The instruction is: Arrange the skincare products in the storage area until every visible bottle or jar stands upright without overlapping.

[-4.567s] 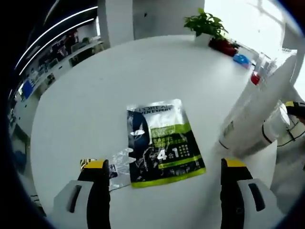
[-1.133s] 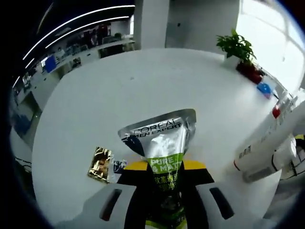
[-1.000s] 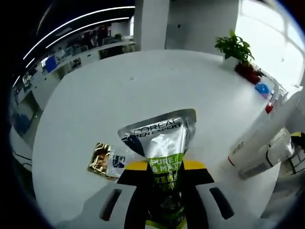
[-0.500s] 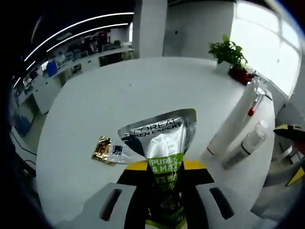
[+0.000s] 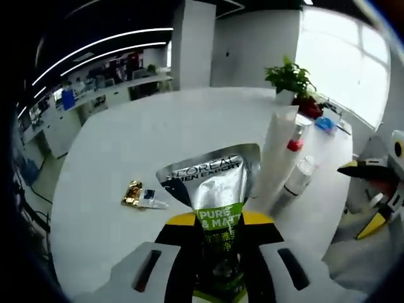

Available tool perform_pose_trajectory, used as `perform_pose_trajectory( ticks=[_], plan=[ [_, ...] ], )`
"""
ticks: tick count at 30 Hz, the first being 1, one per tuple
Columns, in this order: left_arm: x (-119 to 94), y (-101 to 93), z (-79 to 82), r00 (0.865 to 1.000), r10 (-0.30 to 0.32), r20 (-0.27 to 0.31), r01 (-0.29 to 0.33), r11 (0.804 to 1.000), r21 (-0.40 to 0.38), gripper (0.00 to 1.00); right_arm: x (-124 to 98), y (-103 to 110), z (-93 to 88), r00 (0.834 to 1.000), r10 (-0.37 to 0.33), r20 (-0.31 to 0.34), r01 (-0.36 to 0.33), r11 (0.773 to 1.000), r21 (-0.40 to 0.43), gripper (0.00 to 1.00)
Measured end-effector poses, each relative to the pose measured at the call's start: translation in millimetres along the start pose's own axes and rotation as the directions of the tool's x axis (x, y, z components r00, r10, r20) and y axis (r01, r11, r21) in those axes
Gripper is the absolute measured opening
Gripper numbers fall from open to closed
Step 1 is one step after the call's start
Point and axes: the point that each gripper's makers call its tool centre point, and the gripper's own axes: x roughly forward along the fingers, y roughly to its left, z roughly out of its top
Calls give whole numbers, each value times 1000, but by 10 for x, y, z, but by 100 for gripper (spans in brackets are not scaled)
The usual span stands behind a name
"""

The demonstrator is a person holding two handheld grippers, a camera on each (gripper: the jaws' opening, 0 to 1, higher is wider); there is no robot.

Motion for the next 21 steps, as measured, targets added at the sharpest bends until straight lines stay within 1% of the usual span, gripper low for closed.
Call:
perform_pose_trajectory(
  ticks=[7, 9, 11, 12, 18, 21],
  plan=[
    [-195, -160, 28, 999, -11, 31, 11, 1000, 9, 20, -10, 26, 17, 1000, 9, 9, -9, 1000, -8, 95],
    [-247, -200, 35, 999, -15, 38, 15, 1000, 11, 20, -38, 38, 58, 1000, 12, 29, -12, 1000, -8, 92],
    [-300, -250, 49, 999, -22, 49, 22, 1000, 8, 20, -69, 63, 118, 998, 27, 55, -28, 999, 21, 87],
    [-320, -271, 52, 998, -24, 52, 24, 1000, 9, 20, -81, 56, 128, 998, 22, 58, -24, 1000, 20, 87],
    [-437, -397, 73, 997, -37, 67, 35, 999, 33, 20, -111, 88, 195, 996, 39, 85, -43, 998, 51, 86],
    [-479, -428, 84, 996, -40, 79, 37, 999, 40, 20, -128, 162, 299, 991, 62, 118, -73, 994, 86, 86]
  ],
)
